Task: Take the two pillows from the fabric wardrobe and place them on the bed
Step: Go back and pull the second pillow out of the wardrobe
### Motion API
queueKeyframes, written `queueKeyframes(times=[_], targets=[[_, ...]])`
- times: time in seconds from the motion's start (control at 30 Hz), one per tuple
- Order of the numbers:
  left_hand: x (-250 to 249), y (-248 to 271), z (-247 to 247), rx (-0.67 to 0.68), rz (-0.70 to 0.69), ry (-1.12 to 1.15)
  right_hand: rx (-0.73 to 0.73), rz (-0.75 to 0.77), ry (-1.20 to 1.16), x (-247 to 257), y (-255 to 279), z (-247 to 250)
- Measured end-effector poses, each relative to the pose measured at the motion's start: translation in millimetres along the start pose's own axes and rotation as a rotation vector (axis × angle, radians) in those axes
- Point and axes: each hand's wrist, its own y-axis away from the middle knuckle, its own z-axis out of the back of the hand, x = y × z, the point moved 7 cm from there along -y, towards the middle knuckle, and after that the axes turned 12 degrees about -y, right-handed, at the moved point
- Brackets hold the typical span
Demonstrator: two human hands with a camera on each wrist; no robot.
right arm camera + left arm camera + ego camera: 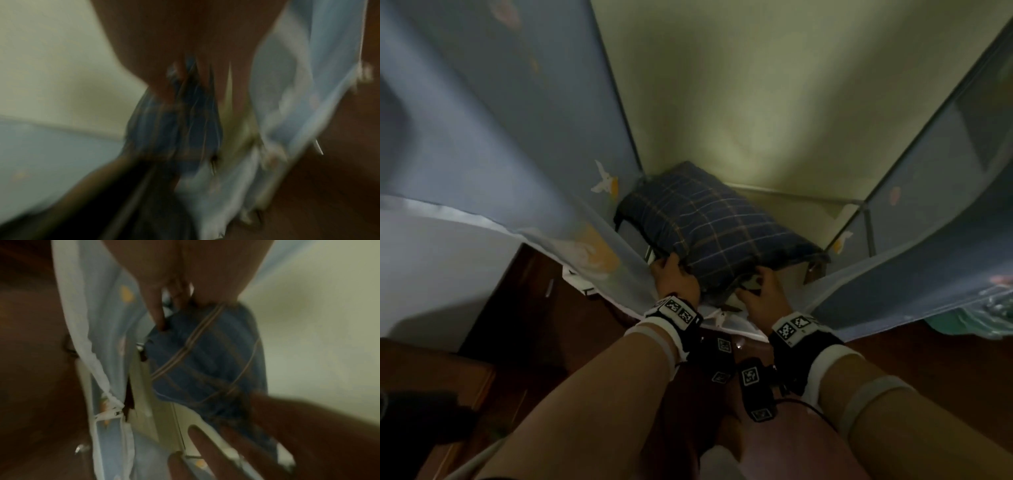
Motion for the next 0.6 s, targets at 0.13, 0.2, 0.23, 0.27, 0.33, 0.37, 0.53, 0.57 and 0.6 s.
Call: queueKeyframes(times=[0.13,0.2,0.23,0.27,0.33,0.37,0.53,0.57,0.6], targets=[[-21,14,42,-0.019,-0.221,0.094,-0.052,0.056,-0.148,30,28,1],[-18,27,60,0.004,-0.261,0.094,-0.086,0.087,-0.194,41,45,4],[-14,35,69,0.008,-0.274,0.09,-0.112,0.081,-0.224,43,53,6],[-8,45,79,-0.005,-0.291,0.091,-0.147,0.079,-0.26,47,63,8],[6,60,96,-0.026,-0.324,0.114,-0.22,0.064,-0.353,51,84,12],[11,67,104,-0.023,-0.341,0.131,-0.264,0.063,-0.373,53,94,16],[38,96,158,-0.074,-0.422,0.124,-0.351,-0.094,-0.537,61,142,33],[49,100,165,-0.081,-0.432,0.09,-0.386,-0.113,-0.549,55,142,43],[60,103,170,-0.084,-0.438,0.061,-0.415,-0.127,-0.528,46,132,57]])
